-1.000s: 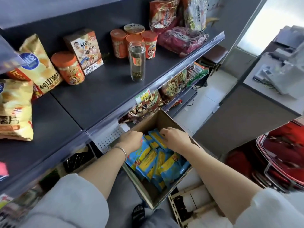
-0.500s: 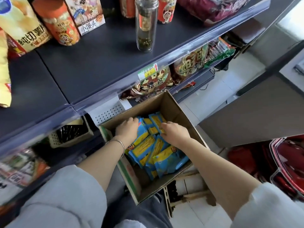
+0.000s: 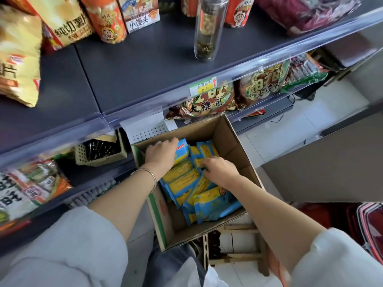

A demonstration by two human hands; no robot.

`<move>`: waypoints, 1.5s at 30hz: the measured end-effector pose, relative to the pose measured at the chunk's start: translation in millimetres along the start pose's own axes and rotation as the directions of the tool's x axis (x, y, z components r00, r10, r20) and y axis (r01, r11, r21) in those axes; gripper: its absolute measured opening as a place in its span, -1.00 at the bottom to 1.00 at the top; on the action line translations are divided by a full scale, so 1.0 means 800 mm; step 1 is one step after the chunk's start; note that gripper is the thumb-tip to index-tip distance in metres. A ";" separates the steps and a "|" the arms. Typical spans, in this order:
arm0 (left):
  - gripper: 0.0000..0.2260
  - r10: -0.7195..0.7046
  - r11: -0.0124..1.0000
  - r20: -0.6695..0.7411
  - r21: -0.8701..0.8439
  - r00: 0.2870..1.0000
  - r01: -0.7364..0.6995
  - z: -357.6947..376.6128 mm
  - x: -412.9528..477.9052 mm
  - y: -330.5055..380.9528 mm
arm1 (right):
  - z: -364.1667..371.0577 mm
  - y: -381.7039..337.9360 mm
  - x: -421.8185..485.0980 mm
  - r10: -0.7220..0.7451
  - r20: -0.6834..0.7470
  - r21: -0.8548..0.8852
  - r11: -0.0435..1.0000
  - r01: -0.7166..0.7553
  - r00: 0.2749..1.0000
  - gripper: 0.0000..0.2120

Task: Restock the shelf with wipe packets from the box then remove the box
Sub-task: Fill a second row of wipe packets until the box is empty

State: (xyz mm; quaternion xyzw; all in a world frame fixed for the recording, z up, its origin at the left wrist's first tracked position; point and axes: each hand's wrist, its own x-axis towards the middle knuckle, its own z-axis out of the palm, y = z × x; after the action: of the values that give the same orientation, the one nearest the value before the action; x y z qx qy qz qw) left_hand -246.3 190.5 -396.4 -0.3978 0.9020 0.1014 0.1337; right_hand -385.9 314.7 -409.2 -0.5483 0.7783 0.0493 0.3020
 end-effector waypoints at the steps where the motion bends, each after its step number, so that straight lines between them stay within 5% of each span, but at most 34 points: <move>1: -0.78 0.015 1.000 -0.036 0.010 0.999 -0.014 -0.006 0.000 -0.004 | 0.001 -0.003 0.003 -0.016 0.011 -0.004 1.000 0.016 1.000 -0.71; 16: -0.79 0.131 0.990 -0.022 -0.040 0.991 -0.132 -0.008 -0.006 -0.024 | 0.061 -0.070 0.031 -0.191 0.067 -0.422 0.884 0.201 0.979 -0.62; 23: -0.79 0.180 0.982 0.000 -0.059 0.984 -0.179 -0.021 -0.016 -0.023 | 0.038 -0.076 0.013 -0.201 0.066 -0.434 0.876 0.210 0.977 -0.73; 34: -0.78 0.202 0.979 -0.015 -0.006 0.979 -0.202 -0.024 -0.010 -0.032 | 0.051 -0.070 0.023 -0.195 0.119 -0.456 0.860 0.228 0.974 -0.52; 39: -0.76 0.223 0.975 -0.021 -0.011 0.975 -0.223 -0.017 -0.013 -0.032 | 0.065 -0.074 0.033 -0.172 0.121 -0.580 0.787 0.211 0.978 -0.62; 45: -0.75 0.225 0.974 -0.029 0.014 0.974 -0.224 -0.041 -0.015 -0.026 | 0.039 -0.073 0.010 -0.273 0.089 -0.524 0.805 0.278 0.958 -0.67</move>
State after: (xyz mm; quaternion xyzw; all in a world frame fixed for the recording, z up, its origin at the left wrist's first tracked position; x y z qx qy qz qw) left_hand -228.4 175.8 -362.9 -0.2941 0.9436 0.1051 0.1099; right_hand -322.7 297.9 -423.6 -0.7169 0.6451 0.2206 0.1461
